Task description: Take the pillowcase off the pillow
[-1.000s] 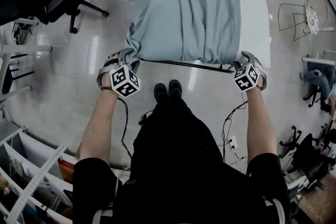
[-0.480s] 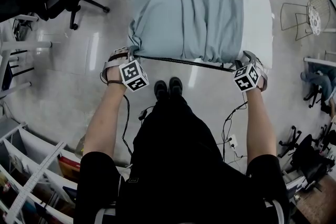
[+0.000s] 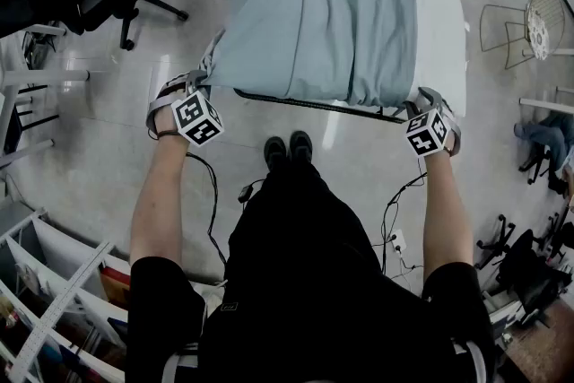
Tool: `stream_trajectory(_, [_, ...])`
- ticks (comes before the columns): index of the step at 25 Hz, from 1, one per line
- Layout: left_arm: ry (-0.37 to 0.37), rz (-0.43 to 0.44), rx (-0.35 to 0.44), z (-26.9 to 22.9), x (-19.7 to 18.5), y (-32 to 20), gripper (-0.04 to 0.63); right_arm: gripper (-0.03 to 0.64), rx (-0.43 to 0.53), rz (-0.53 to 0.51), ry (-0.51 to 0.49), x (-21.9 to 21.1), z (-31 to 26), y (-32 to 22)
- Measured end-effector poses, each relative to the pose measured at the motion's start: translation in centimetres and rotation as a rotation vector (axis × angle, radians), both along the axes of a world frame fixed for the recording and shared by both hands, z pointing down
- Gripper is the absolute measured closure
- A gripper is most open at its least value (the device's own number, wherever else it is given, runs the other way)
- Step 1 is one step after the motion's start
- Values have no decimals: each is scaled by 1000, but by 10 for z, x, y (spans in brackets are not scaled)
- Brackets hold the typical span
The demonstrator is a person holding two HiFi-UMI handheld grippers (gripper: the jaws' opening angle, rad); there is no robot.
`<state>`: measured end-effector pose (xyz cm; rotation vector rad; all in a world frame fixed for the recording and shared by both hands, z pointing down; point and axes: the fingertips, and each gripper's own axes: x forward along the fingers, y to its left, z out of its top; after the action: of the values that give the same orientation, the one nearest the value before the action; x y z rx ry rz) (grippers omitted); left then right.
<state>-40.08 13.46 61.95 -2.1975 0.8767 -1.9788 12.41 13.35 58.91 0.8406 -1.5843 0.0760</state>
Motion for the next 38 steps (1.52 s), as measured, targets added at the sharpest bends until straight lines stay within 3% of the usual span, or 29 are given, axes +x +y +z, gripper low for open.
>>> stream_trajectory(6, [-36, -54, 4, -6, -51, -14, 584, 439, -8, 30, -4, 11, -1, 5])
stream_trajectory(15, [-46, -137, 42, -20, -90, -43, 584, 456, -10, 70, -17, 15, -3, 15])
stream_trajectory(18, [-34, -134, 67, -20, -71, -41, 583, 457, -21, 67, 16, 10, 0, 15])
stream_trajectory(21, [-13, -20, 83, -21, -29, -15, 571, 439, -2, 52, 36, 8, -6, 15])
stream_trajectory(23, [33, 45, 71, -22, 1, 8, 466, 428, 28, 32, 33, 5, -13, 17])
stream_trajectory(27, [105, 127, 79, -25, 50, 45, 421, 392, 90, -45, 13, -10, -25, 20])
stream_trajectory(32, [72, 202, 125, -8, 83, 33, 360, 303, 71, -117, 38, -23, -14, 11])
stream_trajectory(36, [56, 256, 99, 13, 98, 17, 369, 291, 50, -187, 89, -33, 5, 6])
stream_trajectory(38, [24, 286, 109, 14, 99, 12, 491, 314, 34, -192, 86, -37, 12, 5])
